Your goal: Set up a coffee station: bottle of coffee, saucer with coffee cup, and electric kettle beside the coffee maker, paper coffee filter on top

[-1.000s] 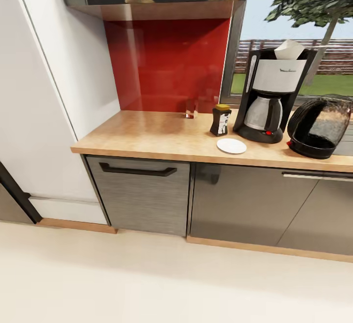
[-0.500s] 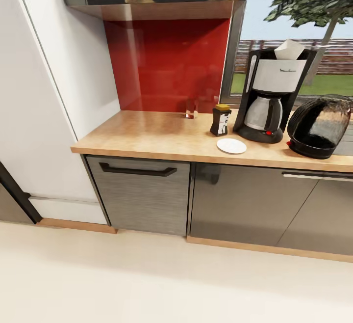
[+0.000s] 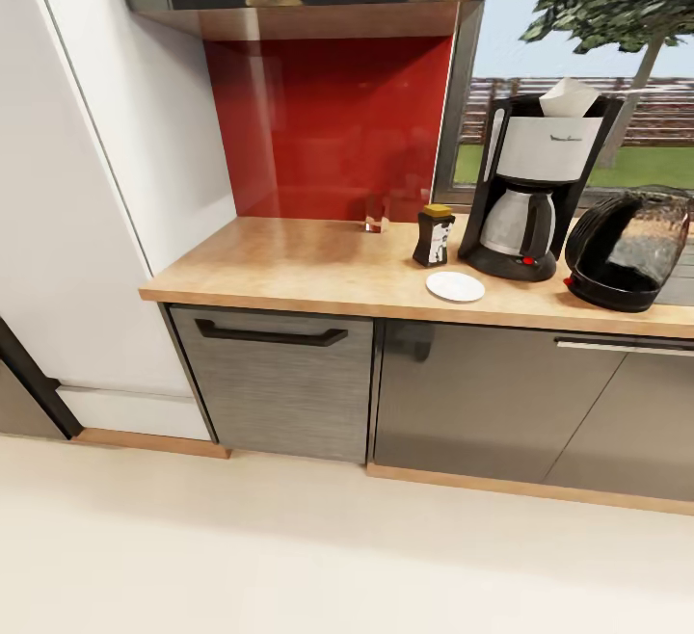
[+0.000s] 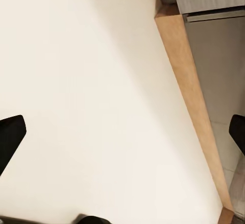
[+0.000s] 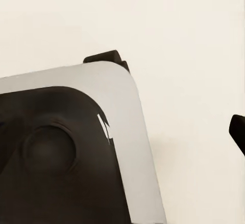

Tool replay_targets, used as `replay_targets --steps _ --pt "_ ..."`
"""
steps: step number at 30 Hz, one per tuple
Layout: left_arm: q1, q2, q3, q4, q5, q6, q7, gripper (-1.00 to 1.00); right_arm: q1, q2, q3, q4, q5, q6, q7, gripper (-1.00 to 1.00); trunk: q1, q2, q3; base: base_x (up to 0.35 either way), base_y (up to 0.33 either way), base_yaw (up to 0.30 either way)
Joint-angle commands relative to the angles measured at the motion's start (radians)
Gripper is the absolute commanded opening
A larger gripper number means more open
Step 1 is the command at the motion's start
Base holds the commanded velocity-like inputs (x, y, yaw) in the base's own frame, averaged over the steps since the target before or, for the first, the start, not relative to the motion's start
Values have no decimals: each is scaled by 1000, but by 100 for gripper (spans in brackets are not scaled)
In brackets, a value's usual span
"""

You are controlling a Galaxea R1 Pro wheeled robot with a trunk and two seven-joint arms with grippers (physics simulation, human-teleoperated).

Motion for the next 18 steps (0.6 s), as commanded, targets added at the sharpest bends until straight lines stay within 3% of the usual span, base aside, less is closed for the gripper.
replay_targets --steps 1,9,18 --pt "-1 0 -7 0 10 7 -3 100 0 0 -8 -4 -3 -16 8 100 0 0 -1 0 0 0" --pt "-1 0 -8 0 10 7 -3 100 -30 -5 -7 -31 -1 -42 5 100 0 0 -1 0 0 0" --pt "-1 0 -8 0 10 7 -3 100 -35 -48 -9 -35 -2 -43 3 100 0 0 -1 0 0 0"
